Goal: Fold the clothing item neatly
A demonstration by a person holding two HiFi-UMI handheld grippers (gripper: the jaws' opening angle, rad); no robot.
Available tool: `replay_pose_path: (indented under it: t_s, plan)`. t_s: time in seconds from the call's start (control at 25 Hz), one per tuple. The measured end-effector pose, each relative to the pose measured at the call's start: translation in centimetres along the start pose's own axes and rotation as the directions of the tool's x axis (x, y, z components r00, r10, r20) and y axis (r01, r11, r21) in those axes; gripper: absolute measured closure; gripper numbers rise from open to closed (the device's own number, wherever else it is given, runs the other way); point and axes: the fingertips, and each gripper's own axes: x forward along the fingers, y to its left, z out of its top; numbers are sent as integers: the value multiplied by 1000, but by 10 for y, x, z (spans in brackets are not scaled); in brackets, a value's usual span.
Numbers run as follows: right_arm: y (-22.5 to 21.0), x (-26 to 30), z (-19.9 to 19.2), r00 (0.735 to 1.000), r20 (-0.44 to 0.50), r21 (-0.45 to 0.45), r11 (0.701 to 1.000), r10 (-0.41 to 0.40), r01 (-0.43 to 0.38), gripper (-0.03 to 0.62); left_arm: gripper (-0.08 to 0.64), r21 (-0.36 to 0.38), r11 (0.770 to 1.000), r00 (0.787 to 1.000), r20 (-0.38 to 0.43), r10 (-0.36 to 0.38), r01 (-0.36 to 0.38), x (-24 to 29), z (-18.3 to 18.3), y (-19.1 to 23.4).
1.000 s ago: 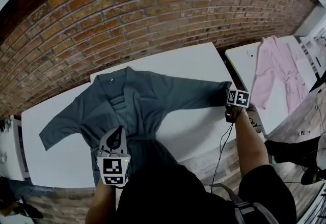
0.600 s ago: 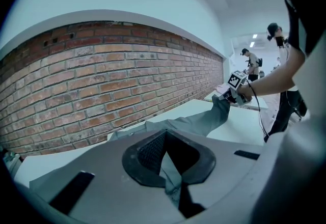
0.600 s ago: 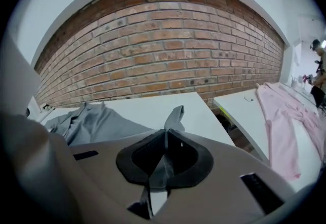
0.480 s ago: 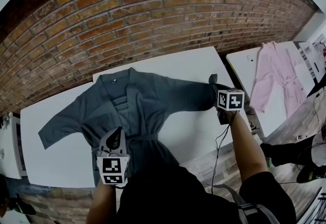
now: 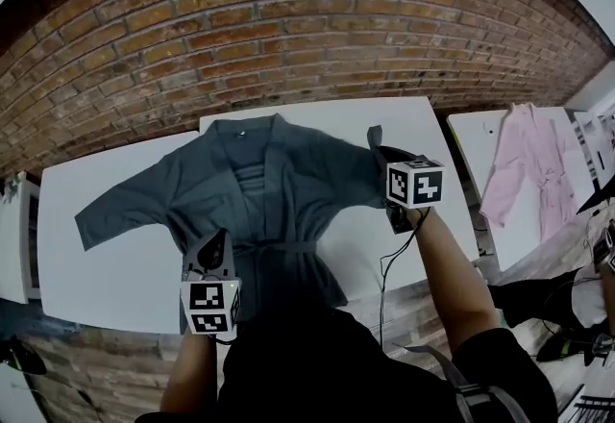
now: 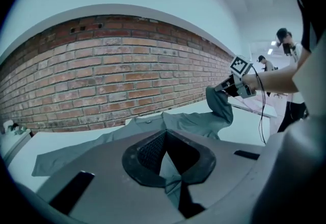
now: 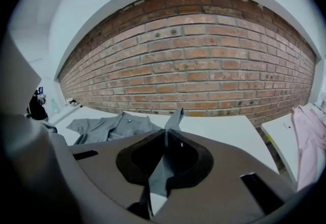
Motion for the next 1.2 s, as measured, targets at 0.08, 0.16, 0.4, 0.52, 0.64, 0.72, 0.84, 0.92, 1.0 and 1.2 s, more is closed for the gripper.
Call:
replay_pose_path:
  t_s: [0.08, 0.16, 0.4, 0.52, 0.64, 0.72, 0.84, 0.92, 1.0, 1.2]
  plan:
    - [29, 10, 6, 1000, -3, -16, 1000, 23, -23, 568, 565, -40, 999, 1000, 0, 7, -7, -6, -5, 11]
    - [59, 21, 8, 999, -8, -27, 998, 51, -51, 568, 565, -50, 998, 1000, -3, 28, -28, -13, -10, 25]
    - [142, 56, 21, 992, -7, -31, 991, 130, -130, 568, 565, -68, 995, 997, -14, 74, -74, -32, -22, 58]
    - [175, 79, 25, 987, -20, 8, 987, 158, -157, 568, 565, -75, 992, 995, -29, 99, -101, -43, -31, 78]
    - [204, 106, 20, 982, -57, 70, 982, 178, -174, 568, 565, -87, 988, 991, -43, 124, -127, -54, -41, 101]
    - [221, 125, 11, 980, -88, 80, 982, 177, -170, 568, 565, -98, 985, 989, -51, 137, -142, -60, -47, 115]
    - [242, 152, -7, 978, -131, 46, 986, 163, -158, 568, 565, -112, 981, 986, -65, 152, -158, -69, -54, 133]
    - [254, 169, -21, 975, -157, 20, 987, 160, -159, 568, 565, -112, 980, 985, -76, 155, -163, -73, -59, 142]
    - [267, 184, -35, 969, -172, 7, 984, 179, -180, 568, 565, -108, 980, 984, -87, 155, -164, -76, -64, 149]
    - [288, 202, -56, 950, -175, 78, 965, 260, -250, 555, 565, -106, 980, 982, -105, 159, -170, -79, -72, 165]
